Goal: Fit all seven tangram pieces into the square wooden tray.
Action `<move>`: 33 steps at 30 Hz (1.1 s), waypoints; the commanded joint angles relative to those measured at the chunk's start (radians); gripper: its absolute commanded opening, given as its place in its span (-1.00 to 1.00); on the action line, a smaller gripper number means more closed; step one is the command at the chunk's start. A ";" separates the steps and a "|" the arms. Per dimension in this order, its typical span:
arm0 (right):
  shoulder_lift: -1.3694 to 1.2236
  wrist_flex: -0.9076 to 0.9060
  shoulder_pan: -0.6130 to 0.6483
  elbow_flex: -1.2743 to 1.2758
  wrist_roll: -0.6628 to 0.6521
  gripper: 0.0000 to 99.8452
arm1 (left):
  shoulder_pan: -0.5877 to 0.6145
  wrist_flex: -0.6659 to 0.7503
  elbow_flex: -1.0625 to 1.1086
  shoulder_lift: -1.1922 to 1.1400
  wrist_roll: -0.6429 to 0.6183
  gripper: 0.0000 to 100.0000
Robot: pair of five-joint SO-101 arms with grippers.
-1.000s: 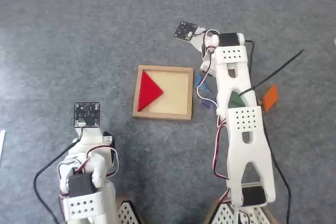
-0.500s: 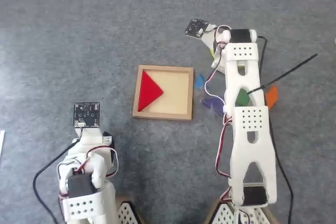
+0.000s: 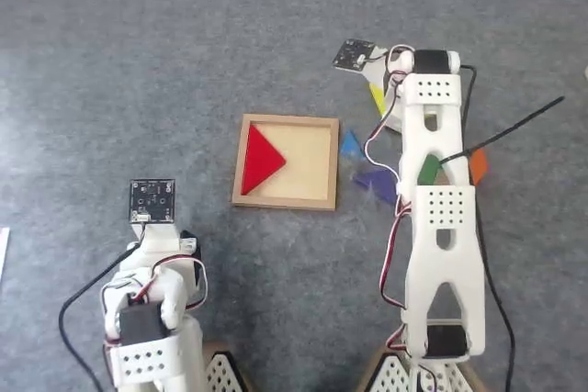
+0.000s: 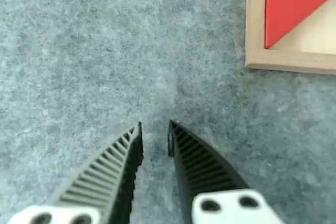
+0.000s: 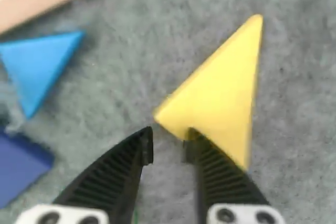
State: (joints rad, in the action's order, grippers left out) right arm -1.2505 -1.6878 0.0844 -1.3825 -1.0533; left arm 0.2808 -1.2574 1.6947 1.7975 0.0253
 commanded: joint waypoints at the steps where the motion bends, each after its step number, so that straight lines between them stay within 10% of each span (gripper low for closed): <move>1: 0.058 -0.019 -0.001 -0.061 0.017 -0.44 | -0.003 -0.003 -0.012 0.018 0.000 -0.84; 15: 0.056 0.076 -0.002 -0.087 -0.117 -0.26 | -0.005 -0.003 -0.012 0.018 0.000 -0.84; 20: 0.054 0.295 -0.015 -0.089 0.092 -0.37 | -0.005 -0.003 -0.012 0.018 0.000 -0.84; 26: -0.007 0.584 -0.016 -0.052 0.404 -1.00 | -0.003 -0.003 -0.012 0.018 0.000 -0.84; 33: -0.125 0.610 -0.039 -0.060 0.545 -0.86 | -0.003 -0.003 -0.012 0.018 0.000 -0.84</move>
State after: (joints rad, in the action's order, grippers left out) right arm -1.3901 -1.0694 0.0721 -1.4131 -0.5378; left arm 0.2808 -1.2574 1.6947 1.7975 0.0253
